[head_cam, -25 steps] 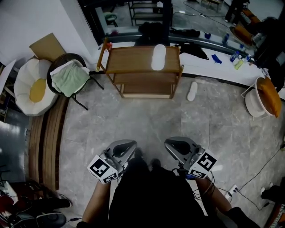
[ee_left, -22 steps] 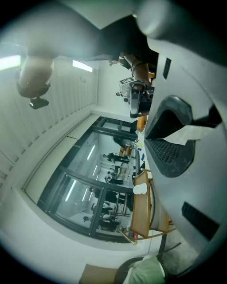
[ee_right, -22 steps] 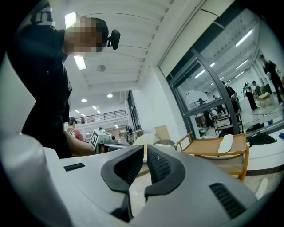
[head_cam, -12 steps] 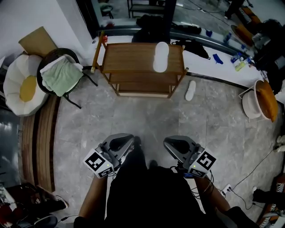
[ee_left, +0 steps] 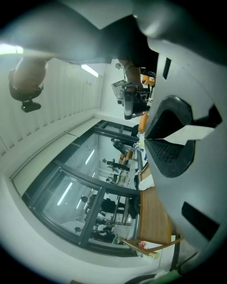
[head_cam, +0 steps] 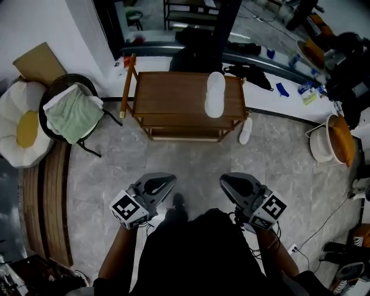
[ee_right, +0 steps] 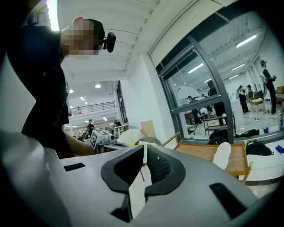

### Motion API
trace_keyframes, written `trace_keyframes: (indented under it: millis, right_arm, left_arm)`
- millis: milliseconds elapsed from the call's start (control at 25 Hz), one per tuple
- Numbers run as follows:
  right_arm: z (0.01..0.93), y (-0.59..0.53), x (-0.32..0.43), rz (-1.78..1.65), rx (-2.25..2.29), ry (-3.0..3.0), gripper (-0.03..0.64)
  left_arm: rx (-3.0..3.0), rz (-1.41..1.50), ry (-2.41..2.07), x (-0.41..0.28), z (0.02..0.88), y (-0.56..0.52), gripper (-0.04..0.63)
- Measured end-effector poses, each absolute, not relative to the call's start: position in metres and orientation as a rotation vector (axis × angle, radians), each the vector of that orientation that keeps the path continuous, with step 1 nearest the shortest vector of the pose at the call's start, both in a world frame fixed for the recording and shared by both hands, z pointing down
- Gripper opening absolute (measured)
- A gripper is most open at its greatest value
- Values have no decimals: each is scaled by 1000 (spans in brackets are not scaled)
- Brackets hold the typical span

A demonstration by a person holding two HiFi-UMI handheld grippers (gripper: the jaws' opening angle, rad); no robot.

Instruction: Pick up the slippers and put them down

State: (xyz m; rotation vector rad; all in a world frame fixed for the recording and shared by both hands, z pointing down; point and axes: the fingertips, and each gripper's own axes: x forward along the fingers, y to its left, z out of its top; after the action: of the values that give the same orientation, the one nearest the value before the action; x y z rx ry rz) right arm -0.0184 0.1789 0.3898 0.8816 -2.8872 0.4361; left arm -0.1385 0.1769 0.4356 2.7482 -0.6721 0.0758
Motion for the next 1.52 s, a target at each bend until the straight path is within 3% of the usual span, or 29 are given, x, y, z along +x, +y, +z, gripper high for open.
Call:
trace_keyframes:
  millis: [600, 1160, 1200, 1280, 1520]
  right_arm:
    - [423, 61, 7, 547, 890, -2845, 34]
    - [483, -56, 63, 1117, 625, -2849, 38]
    - [491, -61, 64, 1180, 615, -2834, 46]
    - [509, -67, 64, 1293, 593, -2792, 140]
    - [563, -87, 61, 1696, 652, -2628, 150]
  left_arm:
    - [2693, 85, -604, -101, 451, 70, 11]
    - [2565, 220, -710, -17, 478, -55, 11]
    - [2554, 228, -721, -14, 480, -60, 11]
    - [2529, 247, -733, -10, 487, -68, 11]
    - [2478, 270, -694, -7, 516, -88, 11]
